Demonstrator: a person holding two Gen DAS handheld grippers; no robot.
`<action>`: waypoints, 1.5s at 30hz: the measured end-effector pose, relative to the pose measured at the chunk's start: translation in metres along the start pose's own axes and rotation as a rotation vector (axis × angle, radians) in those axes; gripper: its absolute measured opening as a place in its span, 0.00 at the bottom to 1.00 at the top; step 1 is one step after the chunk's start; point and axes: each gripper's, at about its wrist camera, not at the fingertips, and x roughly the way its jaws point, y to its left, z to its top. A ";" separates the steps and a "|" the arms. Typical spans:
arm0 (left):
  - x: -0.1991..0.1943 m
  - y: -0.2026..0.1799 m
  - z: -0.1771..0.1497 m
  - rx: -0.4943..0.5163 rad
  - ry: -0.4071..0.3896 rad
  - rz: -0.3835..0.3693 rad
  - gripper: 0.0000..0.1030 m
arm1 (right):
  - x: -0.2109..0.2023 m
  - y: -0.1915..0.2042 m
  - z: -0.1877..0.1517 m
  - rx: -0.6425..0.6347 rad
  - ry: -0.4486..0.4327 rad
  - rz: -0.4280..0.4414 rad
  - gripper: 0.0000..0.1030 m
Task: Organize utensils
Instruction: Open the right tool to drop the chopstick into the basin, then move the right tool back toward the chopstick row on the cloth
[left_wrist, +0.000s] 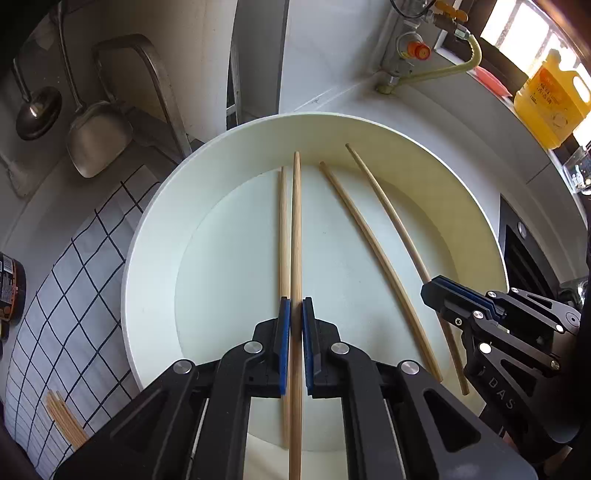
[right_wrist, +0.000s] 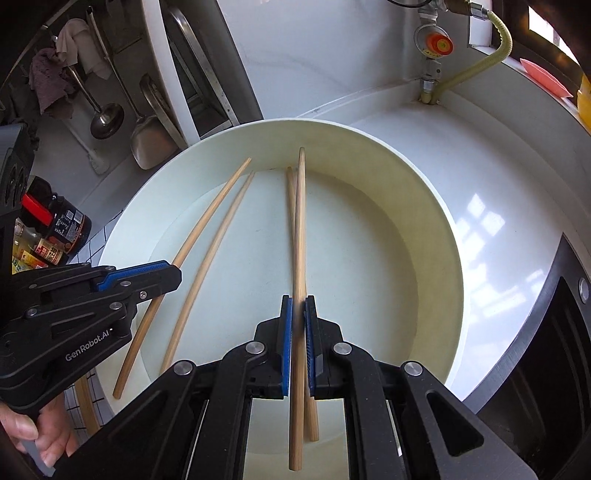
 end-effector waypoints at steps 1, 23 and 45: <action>-0.002 0.000 0.000 -0.002 -0.006 -0.001 0.07 | -0.001 0.000 0.000 0.002 0.001 -0.004 0.07; -0.062 0.023 -0.036 -0.060 -0.114 0.004 0.65 | -0.042 0.020 -0.018 -0.012 -0.041 0.012 0.21; -0.129 0.081 -0.143 -0.239 -0.147 0.100 0.66 | -0.064 0.101 -0.069 -0.160 -0.035 0.088 0.29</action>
